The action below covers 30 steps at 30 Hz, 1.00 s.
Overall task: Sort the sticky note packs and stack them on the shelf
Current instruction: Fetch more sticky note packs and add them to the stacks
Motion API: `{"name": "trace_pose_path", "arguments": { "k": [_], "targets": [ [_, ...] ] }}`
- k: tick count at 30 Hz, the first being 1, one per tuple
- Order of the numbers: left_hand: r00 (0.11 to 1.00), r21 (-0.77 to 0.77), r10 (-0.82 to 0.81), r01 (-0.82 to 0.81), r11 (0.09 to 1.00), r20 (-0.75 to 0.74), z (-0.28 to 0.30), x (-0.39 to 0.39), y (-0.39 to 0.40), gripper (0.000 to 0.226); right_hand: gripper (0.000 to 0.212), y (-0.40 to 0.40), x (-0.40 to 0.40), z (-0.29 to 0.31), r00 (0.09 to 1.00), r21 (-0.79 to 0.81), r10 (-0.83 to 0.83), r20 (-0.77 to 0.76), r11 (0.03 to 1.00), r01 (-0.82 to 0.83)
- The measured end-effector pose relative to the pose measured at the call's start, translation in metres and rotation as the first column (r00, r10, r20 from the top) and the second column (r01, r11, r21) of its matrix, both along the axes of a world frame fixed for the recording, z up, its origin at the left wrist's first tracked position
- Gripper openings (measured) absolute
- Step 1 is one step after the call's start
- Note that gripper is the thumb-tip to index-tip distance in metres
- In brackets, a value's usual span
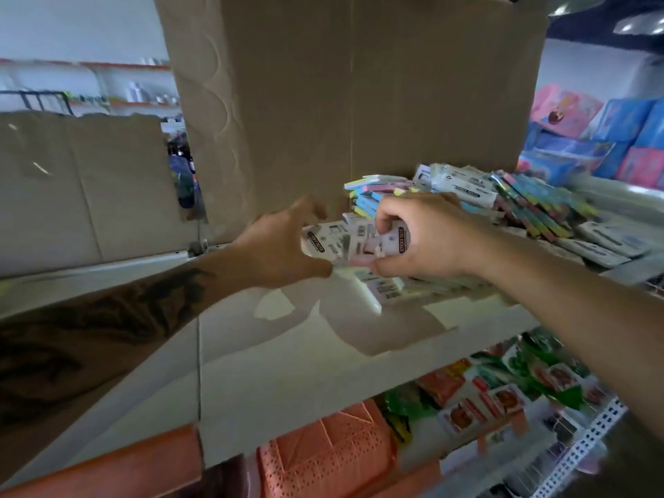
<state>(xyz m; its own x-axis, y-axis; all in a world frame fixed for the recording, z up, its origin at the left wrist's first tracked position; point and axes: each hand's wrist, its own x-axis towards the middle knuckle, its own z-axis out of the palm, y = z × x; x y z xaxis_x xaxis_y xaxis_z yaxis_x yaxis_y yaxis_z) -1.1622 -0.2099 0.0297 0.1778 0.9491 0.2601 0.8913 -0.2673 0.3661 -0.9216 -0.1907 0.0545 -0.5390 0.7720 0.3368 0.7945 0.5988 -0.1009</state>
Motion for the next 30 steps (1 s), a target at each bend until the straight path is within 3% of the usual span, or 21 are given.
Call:
{"name": "trace_pose_path", "arguments": {
  "k": [11, 16, 21, 24, 27, 30],
  "targets": [
    [0.907, -0.055, 0.415, -0.412, 0.910, 0.068, -0.013, -0.113, -0.156, 0.057, 0.064, -0.038, -0.120, -0.021, 0.916, -0.086, 0.401, -0.021, 0.912, -0.401],
    [0.840, -0.072, 0.533, -0.528, 0.846, 0.100, -0.022, -0.174, -0.223, 0.056, 0.060, -0.069, -0.192, -0.027, 0.869, -0.174, 0.493, 0.049, 0.861, -0.478],
    [0.803, -0.105, 0.593, -0.586, 0.803, 0.053, -0.035, -0.250, -0.275, 0.055, 0.083, -0.107, -0.272, -0.034, 0.847, -0.176, 0.528, 0.067, 0.841, -0.511],
    [0.782, -0.082, 0.623, -0.623, 0.778, -0.022, -0.037, -0.290, -0.299, 0.057, 0.071, -0.124, -0.314, -0.040, 0.840, -0.188, 0.538, 0.072, 0.834, -0.519],
    [0.739, -0.034, 0.639, -0.659, 0.751, -0.212, -0.035, -0.322, -0.313, 0.078, 0.071, -0.135, -0.348, -0.044, 0.835, -0.248, 0.534, 0.134, 0.833, -0.494],
    [0.751, -0.071, 0.575, -0.626, 0.777, -0.325, -0.032, -0.345, -0.318, 0.081, 0.063, -0.145, -0.371, -0.042, 0.825, -0.306, 0.556, 0.098, 0.806, -0.507]
  ]
}}
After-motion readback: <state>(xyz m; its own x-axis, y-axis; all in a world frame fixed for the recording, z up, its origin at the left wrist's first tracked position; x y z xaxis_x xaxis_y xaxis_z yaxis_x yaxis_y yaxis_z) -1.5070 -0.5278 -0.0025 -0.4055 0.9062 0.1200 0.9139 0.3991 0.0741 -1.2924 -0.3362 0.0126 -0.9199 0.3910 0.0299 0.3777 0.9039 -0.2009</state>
